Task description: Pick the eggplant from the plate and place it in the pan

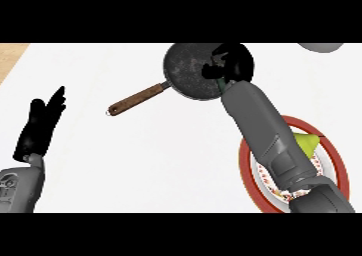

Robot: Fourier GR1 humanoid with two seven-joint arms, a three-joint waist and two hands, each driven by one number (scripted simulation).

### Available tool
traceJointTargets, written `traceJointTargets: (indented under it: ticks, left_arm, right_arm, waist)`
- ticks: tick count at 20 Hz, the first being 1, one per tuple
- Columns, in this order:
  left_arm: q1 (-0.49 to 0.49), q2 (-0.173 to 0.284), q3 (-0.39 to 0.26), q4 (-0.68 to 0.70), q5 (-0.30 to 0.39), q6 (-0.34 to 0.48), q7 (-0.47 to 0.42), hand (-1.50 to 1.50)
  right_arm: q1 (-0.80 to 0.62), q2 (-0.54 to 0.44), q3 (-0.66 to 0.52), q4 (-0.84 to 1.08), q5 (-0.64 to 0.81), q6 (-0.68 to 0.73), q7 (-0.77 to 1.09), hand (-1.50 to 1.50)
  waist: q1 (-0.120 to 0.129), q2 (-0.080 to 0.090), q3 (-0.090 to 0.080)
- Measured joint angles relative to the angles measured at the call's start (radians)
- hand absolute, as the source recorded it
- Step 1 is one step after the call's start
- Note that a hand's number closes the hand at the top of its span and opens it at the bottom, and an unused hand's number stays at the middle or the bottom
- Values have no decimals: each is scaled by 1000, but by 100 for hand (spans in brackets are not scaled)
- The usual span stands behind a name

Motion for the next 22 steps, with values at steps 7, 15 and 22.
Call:
traceJointTargets:
  ticks: [7, 15, 22]
  left_arm:
    - [-24, -15, -21, 6, -9, -3, 2, 0]
    - [-38, -15, -18, 11, -9, 0, 15, 0]
    - [1, -1, 8, 22, -4, 7, -5, 0]
  right_arm:
    - [-17, 0, -50, 64, -94, -50, -127, -150]
    - [-28, 0, -127, 53, -196, -169, -300, -150]
    - [-30, -1, -200, 60, -272, -291, -401, -150]
  waist:
    - [29, 8, 1]
    - [25, 5, 1]
    - [-11, -11, -1]
